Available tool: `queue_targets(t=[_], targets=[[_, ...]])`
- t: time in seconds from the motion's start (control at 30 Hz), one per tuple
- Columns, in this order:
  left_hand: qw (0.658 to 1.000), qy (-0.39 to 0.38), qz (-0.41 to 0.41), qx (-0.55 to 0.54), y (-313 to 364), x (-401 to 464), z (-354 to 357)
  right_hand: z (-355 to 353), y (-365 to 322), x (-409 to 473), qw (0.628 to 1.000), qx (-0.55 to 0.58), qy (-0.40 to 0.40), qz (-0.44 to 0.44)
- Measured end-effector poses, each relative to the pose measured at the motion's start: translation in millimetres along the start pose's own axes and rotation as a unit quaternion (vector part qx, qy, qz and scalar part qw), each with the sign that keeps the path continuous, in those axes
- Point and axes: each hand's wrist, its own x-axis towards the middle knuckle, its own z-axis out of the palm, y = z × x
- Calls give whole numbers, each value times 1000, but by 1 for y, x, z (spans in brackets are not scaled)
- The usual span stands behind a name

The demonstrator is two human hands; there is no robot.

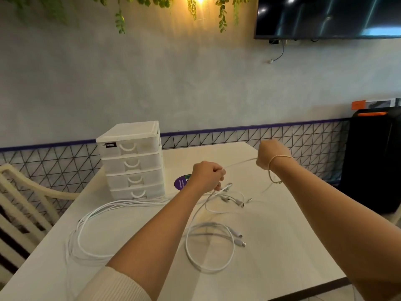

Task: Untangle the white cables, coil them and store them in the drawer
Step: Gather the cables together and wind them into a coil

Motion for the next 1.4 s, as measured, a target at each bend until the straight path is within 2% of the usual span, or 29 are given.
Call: queue_targets(t=[0.13, 0.3, 0.47, 0.53, 0.6, 0.63, 0.7, 0.8, 0.93, 1.03, 1.2, 1.4], targets=[[999, -20, -25, -19, -10, 0, 0, 14, 20, -1, 999, 10, -22, 33], [996, 13, -65, -57, -23, 3, -6, 26, 27, 2, 998, 36, -13, 58], [985, -115, -91, -95, -40, -1, -14, 31, 35, 5, 997, 10, -47, 66], [995, -64, -79, 3, -54, 5, -18, 37, 38, 3, 995, -16, -78, 63], [980, 6, -63, 187, -73, 12, -24, 45, 40, -1, 990, -38, -121, 54], [964, 12, -66, 256, -81, 14, -28, 48, 39, -4, 988, -45, -141, 42], [943, -33, -84, 320, -97, 16, -31, 59, 36, -7, 982, -60, -178, 17], [933, -116, -87, 328, -113, 19, -32, 73, 29, -12, 977, -63, -205, 17], [923, -137, -85, 350, -127, 25, -29, 85, 19, -4, 967, -105, -233, -10], [919, -120, -94, 363, -132, 31, -25, 94, 17, 4, 968, -104, -226, -23], [907, -87, -56, 407, -140, 37, -18, 104, 13, 2, 980, -103, -169, -3], [903, -31, -30, 427, -137, 26, -7, 105, 1, -2, 982, -91, -166, -3]])
